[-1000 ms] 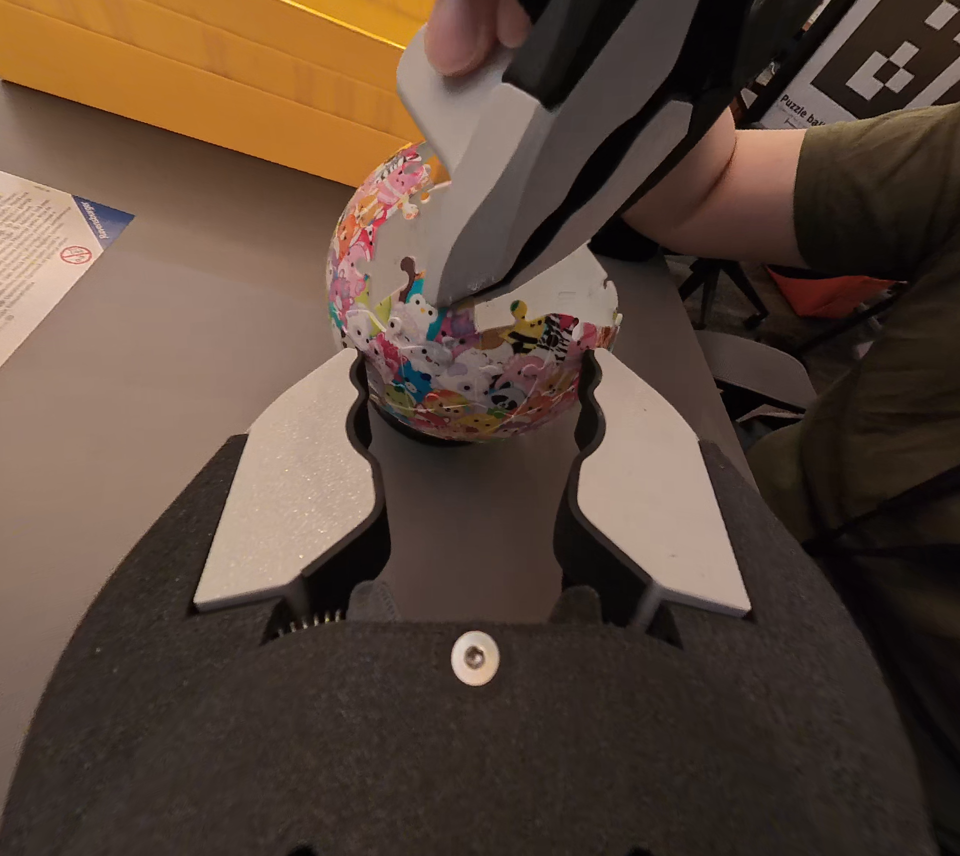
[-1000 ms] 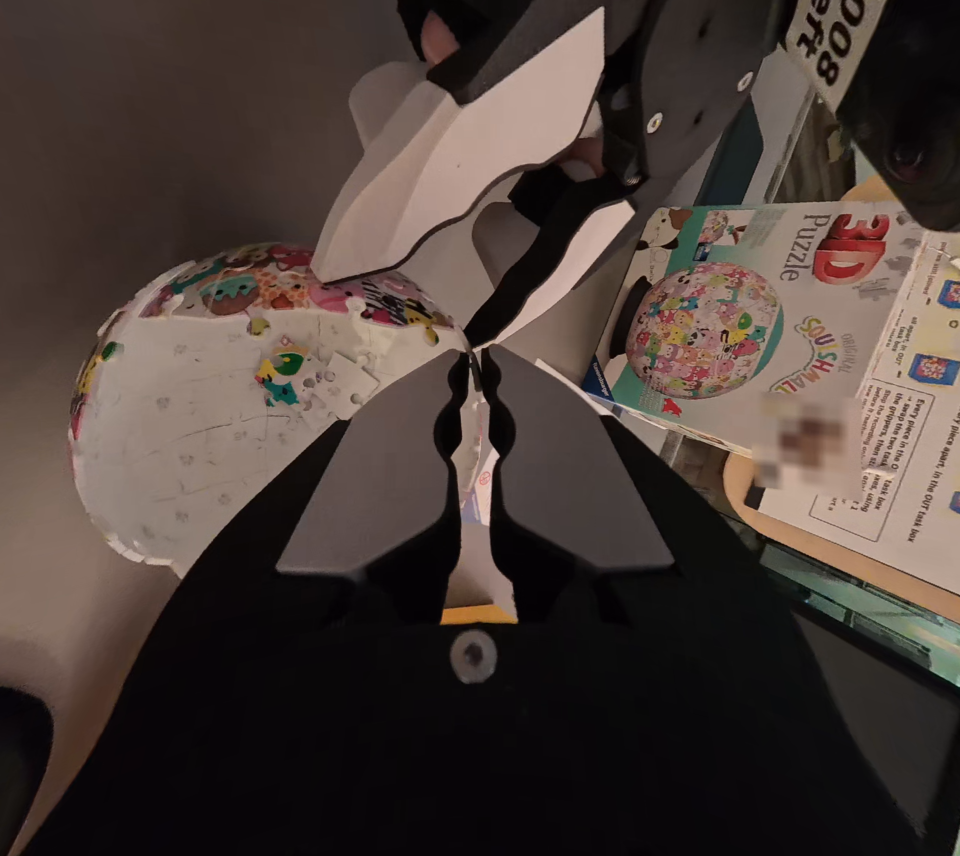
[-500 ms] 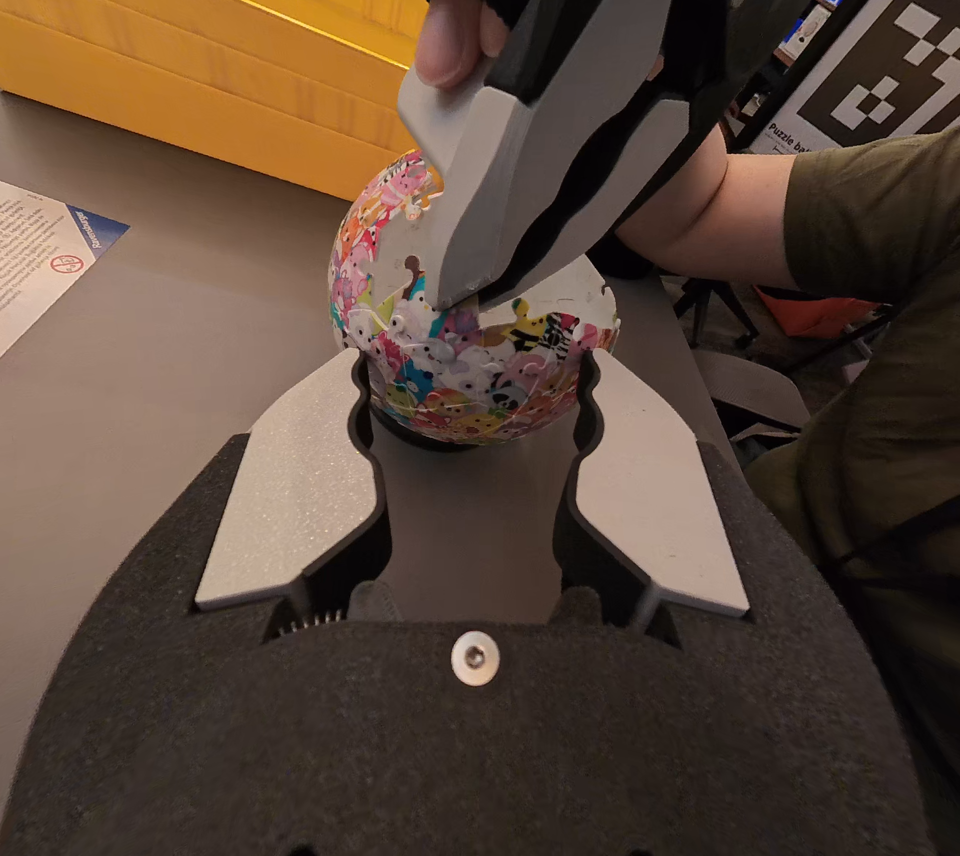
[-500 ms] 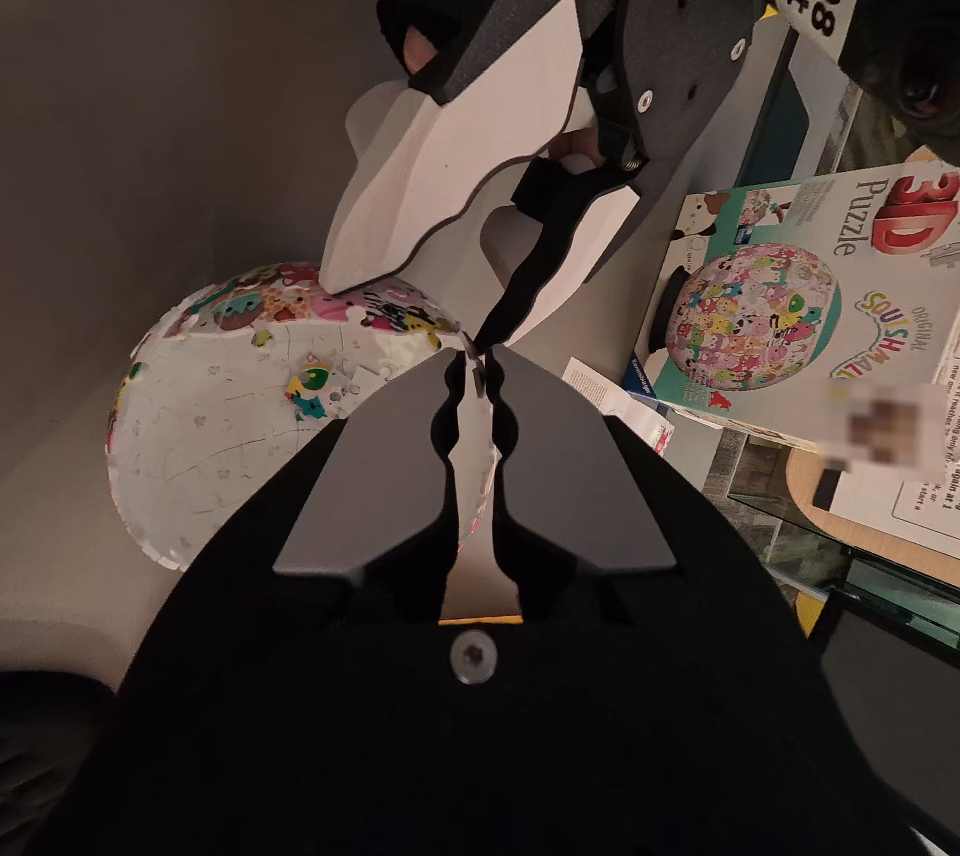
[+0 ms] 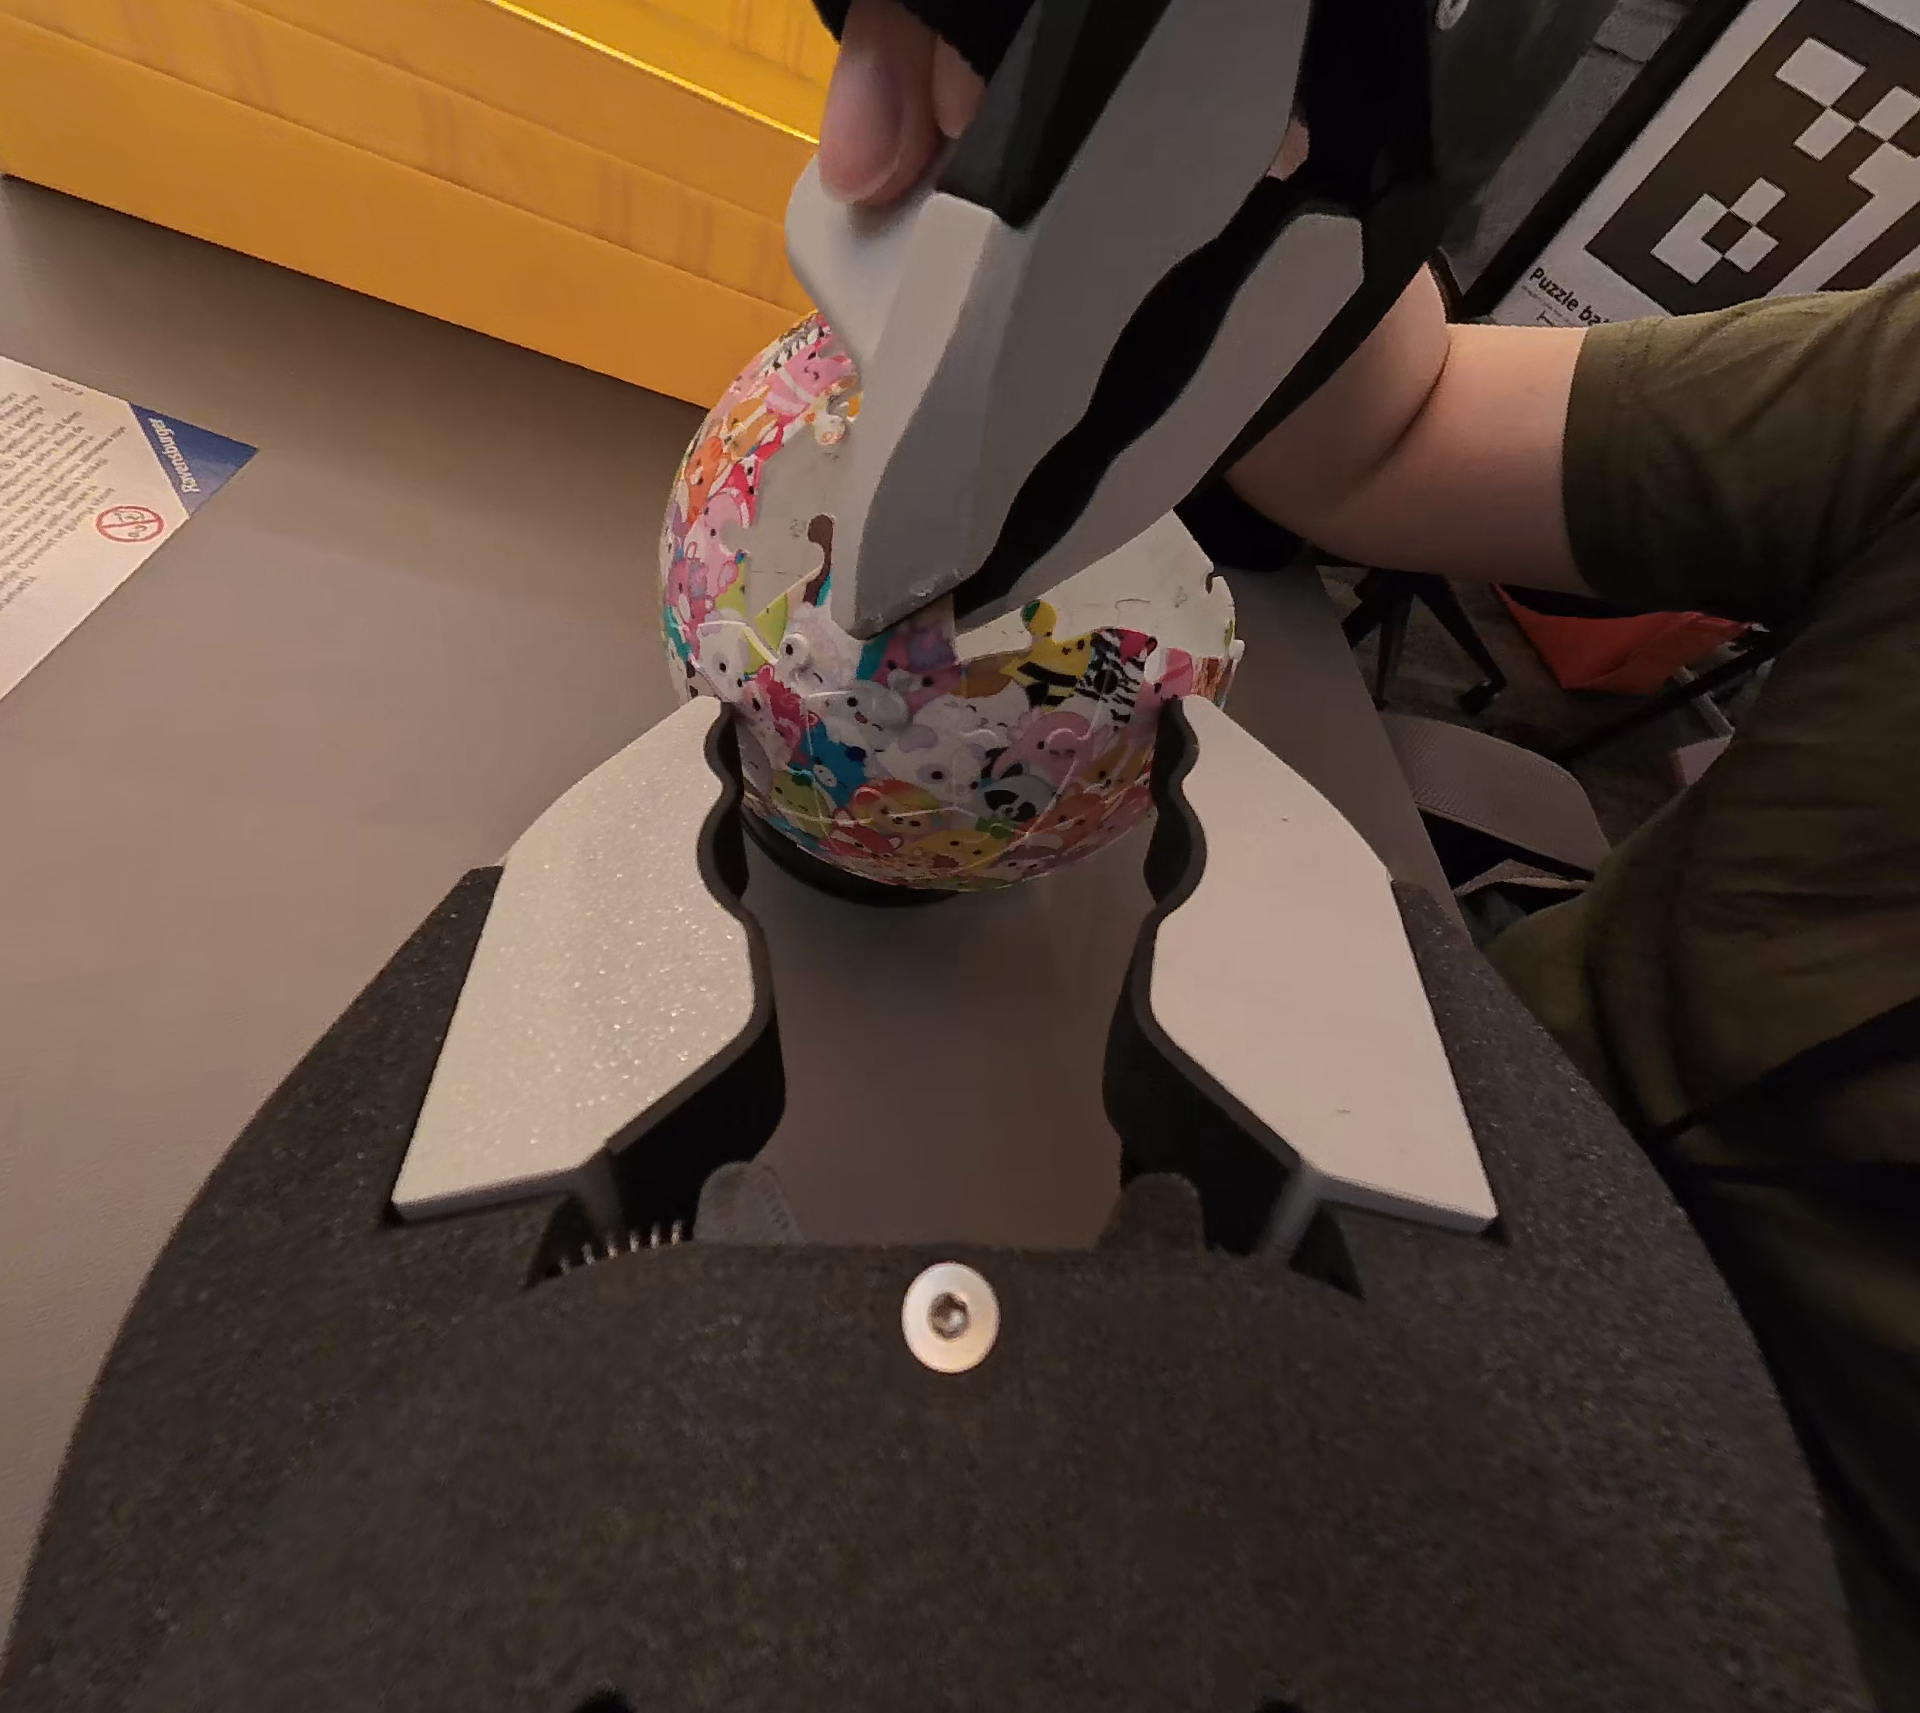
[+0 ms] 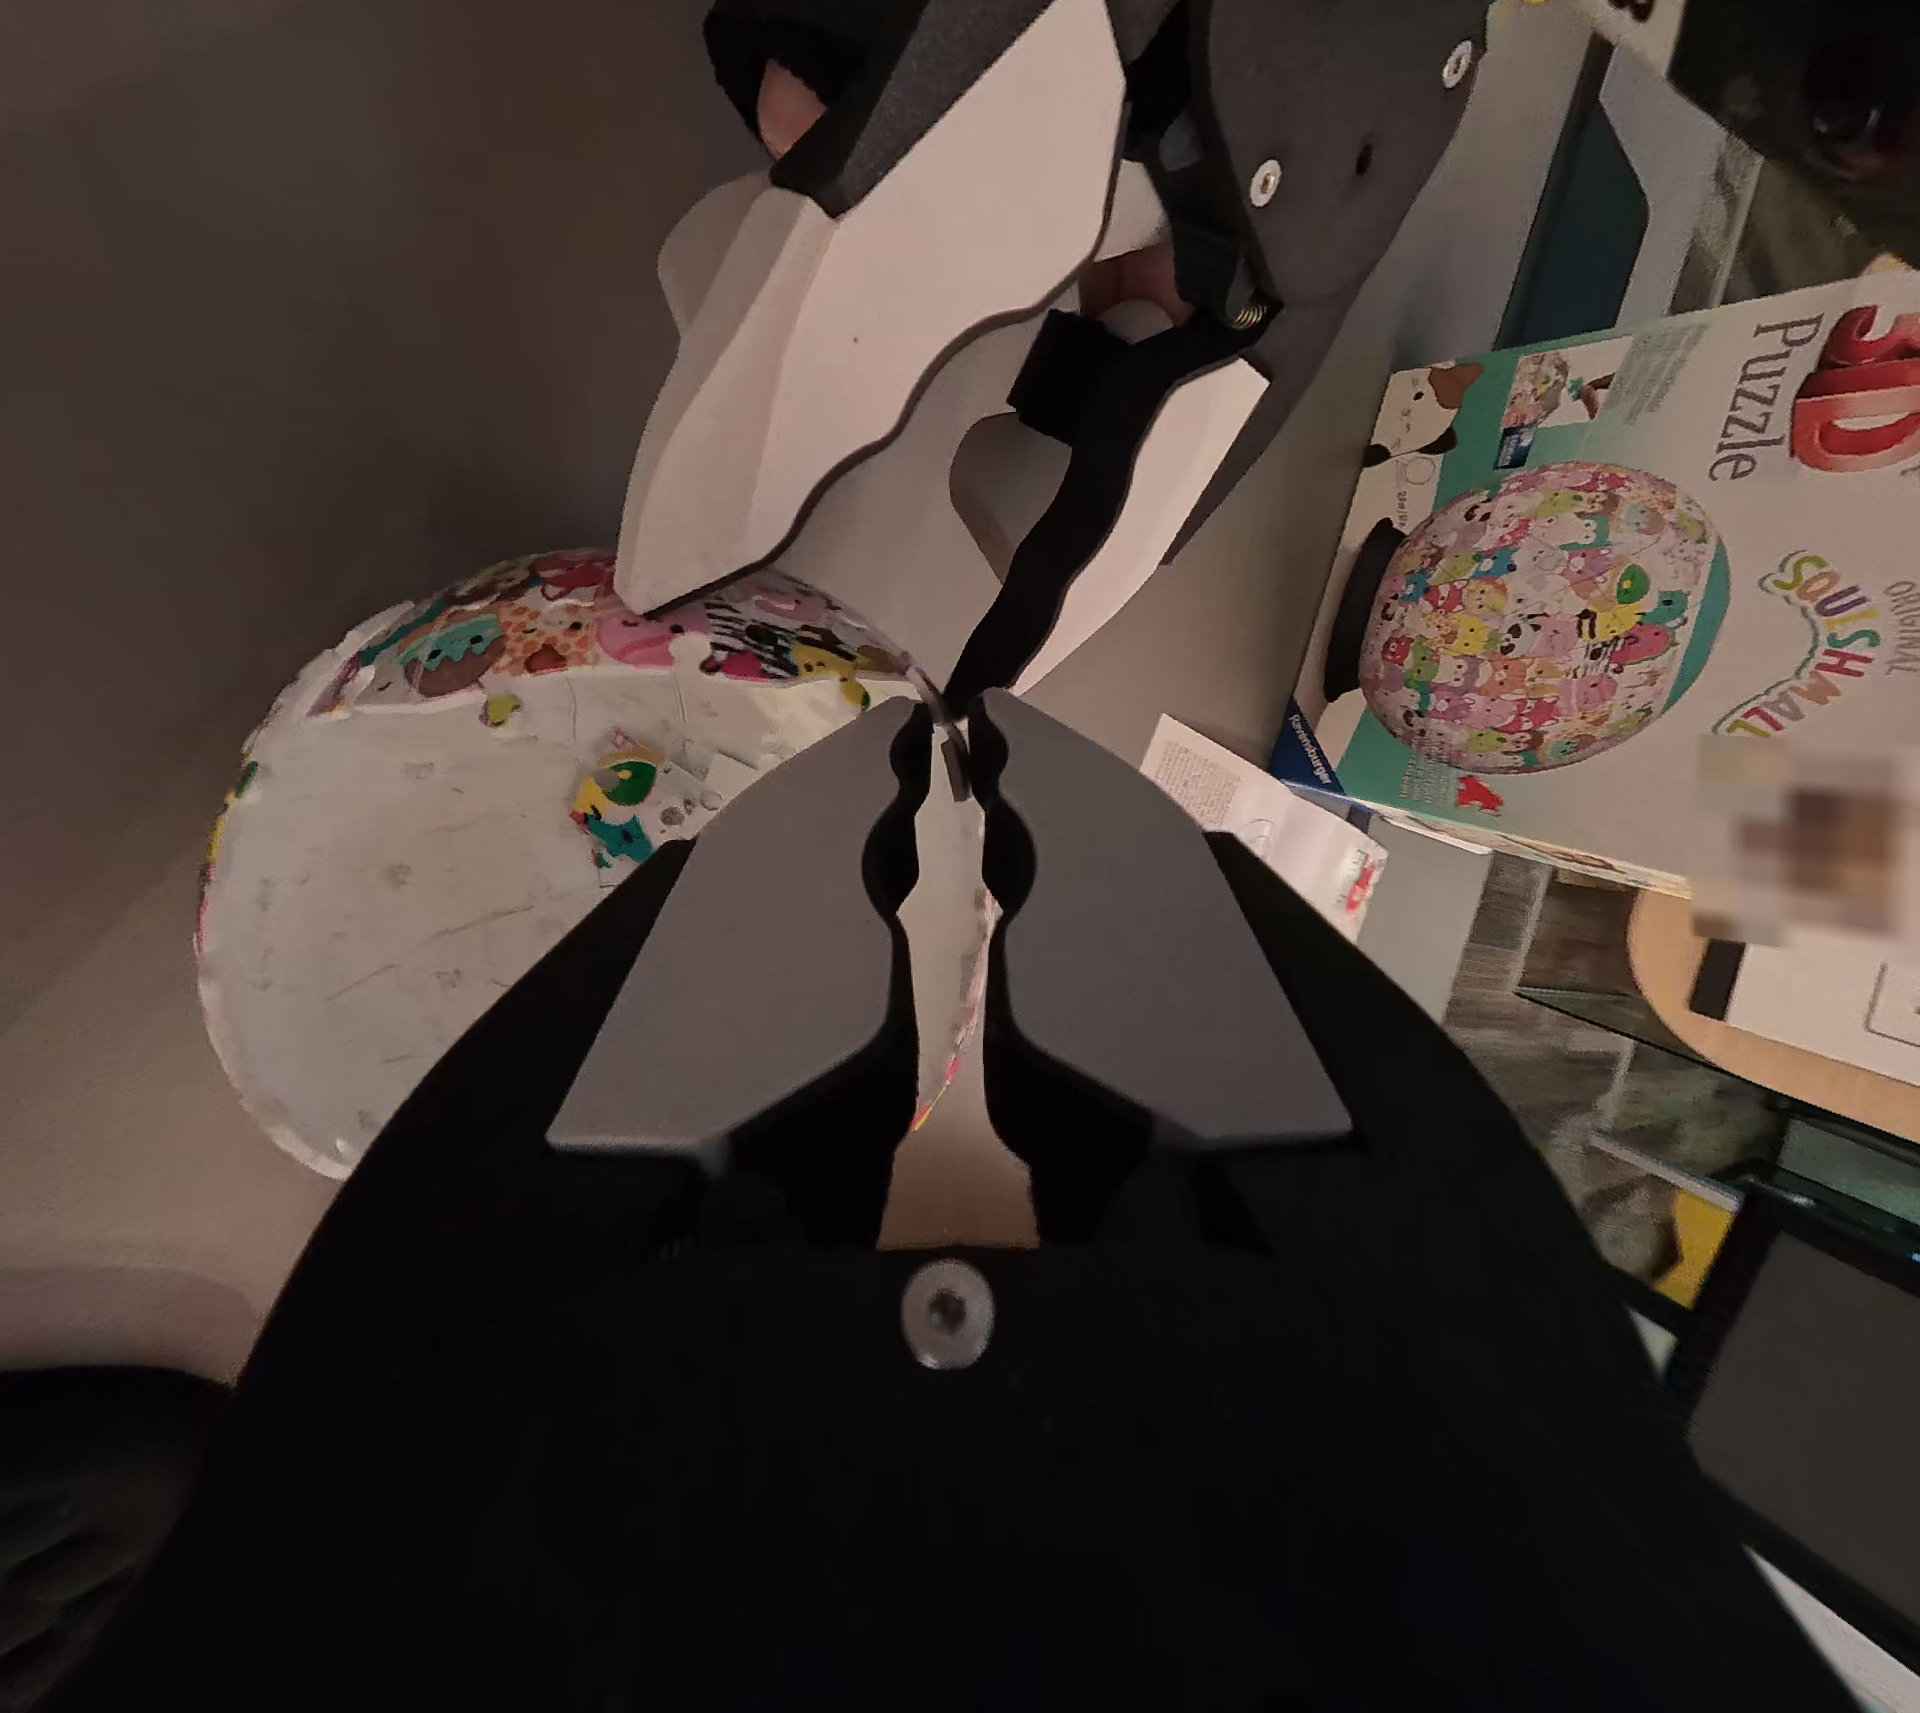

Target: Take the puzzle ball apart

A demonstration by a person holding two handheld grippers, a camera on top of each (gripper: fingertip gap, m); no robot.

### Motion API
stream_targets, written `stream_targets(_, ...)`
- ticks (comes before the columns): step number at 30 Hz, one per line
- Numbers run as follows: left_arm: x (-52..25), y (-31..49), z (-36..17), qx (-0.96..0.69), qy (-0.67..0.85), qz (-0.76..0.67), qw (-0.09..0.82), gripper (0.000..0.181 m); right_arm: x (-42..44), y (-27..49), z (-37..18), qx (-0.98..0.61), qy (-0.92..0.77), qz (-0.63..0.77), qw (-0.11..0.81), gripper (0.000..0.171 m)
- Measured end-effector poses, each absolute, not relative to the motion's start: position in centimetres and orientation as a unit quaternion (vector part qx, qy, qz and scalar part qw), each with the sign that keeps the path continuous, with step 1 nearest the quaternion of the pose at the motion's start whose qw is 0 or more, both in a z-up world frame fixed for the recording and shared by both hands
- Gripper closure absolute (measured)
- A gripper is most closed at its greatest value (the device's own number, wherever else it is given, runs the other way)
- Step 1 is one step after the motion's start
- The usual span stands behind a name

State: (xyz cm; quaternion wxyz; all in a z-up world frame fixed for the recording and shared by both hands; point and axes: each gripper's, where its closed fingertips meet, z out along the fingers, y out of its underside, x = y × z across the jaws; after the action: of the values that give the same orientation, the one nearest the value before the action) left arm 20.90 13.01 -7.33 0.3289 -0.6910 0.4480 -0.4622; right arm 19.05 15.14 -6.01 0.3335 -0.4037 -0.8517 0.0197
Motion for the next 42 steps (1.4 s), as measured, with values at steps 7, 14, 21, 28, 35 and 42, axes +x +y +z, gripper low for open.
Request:
stream_targets(7,20.9,13.0,-7.2,-0.689,0.447,-0.463,0.334,0.106,18.9,15.2,-5.9,-0.431,-0.839,0.054,0.326,0.163)
stream_targets(14,20.5,13.2,-6.8,-0.682,0.438,-0.482,0.332,0.111,19.6,15.4,-5.5,-0.420,-0.842,0.044,0.334,0.163)
stream_targets(21,19.3,13.8,-6.5,-0.683,0.434,-0.481,0.336,0.111,20.3,14.7,-2.8,-0.451,-0.807,0.121,0.362,0.159)
stream_targets(28,19.1,13.4,-8.1,-0.695,0.464,-0.449,0.317,0.108,20.9,13.4,0.7,-0.542,-0.710,0.218,0.393,0.154)
stream_targets(35,19.8,11.8,-8.3,-0.679,0.501,-0.436,0.312,0.110,21.0,10.2,-0.1,-0.712,-0.487,0.414,0.289,0.152)
stream_targets(42,19.9,9.5,-8.7,-0.669,0.549,-0.413,0.281,0.114,21.6,10.7,-2.3,-0.792,-0.425,0.354,0.259,0.151)
